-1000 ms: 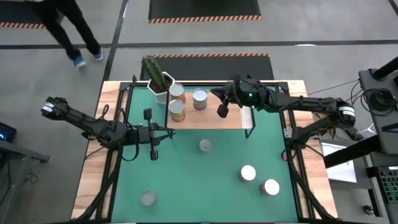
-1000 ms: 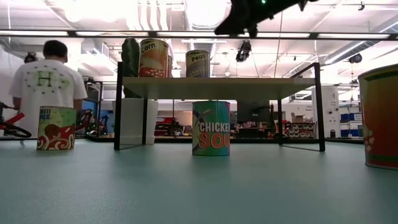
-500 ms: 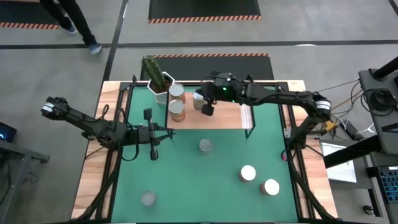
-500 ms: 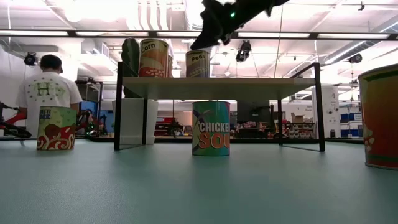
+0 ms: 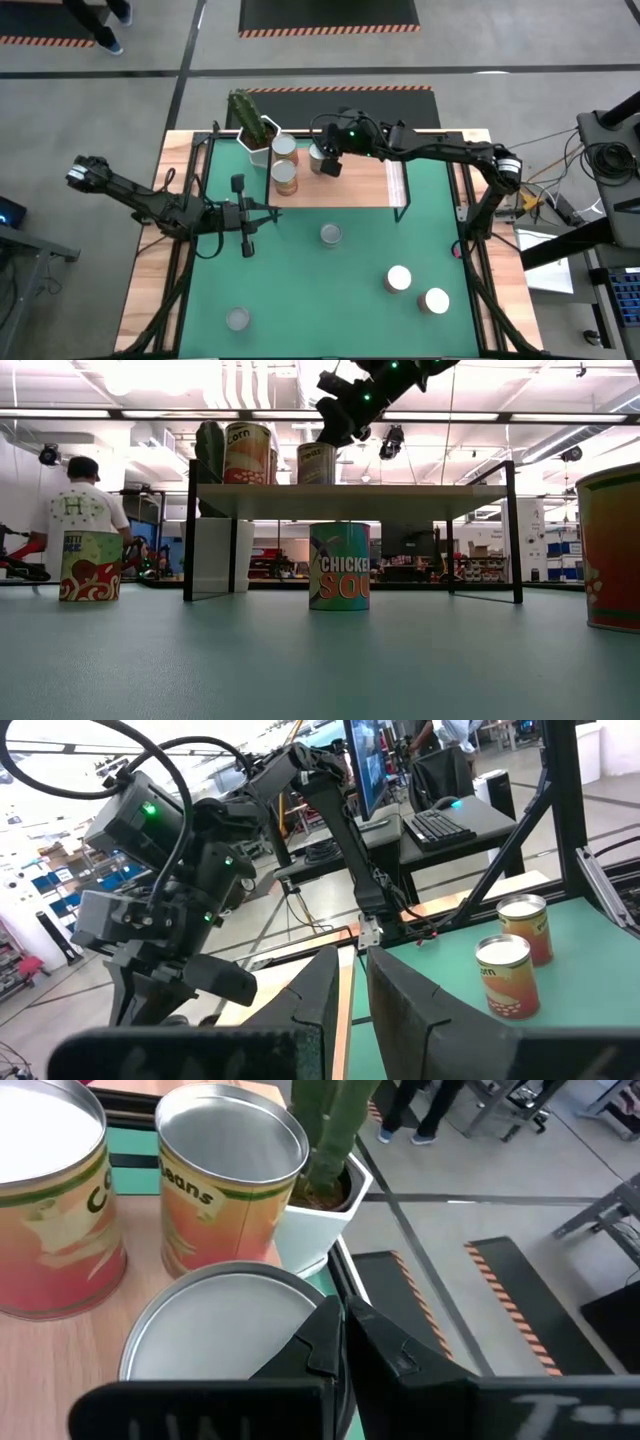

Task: Pick and place cans onto a shelf
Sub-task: Put the canned peas on the shelf

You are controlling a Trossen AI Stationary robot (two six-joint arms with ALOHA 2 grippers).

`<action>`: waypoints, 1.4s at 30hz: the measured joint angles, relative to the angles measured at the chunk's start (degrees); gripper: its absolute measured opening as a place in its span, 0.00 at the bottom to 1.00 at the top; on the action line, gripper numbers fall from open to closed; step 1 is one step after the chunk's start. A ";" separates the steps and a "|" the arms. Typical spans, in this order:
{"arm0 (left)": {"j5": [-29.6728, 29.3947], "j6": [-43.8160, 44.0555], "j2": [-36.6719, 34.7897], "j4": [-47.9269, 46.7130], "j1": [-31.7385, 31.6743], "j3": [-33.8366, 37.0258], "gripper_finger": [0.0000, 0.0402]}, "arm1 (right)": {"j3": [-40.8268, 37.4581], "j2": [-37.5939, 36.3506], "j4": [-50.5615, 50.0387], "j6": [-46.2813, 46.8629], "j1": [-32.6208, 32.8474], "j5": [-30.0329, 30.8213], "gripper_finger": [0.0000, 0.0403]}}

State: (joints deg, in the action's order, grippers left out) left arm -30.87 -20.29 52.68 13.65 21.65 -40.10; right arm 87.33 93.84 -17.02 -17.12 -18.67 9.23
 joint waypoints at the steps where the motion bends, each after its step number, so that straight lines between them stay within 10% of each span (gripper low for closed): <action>1: 0.00 0.00 0.00 0.00 0.00 0.00 0.09 | 0.00 0.00 0.02 0.02 0.00 -0.04 0.02; 24: 0.00 0.00 0.00 0.02 0.00 0.00 0.09 | -0.09 -3.54 -2.74 1.38 5.84 -8.02 0.02; 42: 0.00 0.00 0.00 0.00 0.00 0.02 0.09 | -0.28 -0.83 -8.10 2.09 6.27 -0.02 0.02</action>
State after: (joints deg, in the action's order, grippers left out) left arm -30.87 -20.29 52.69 13.65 21.65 -40.07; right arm 87.05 93.01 -25.12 -15.03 -12.40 9.21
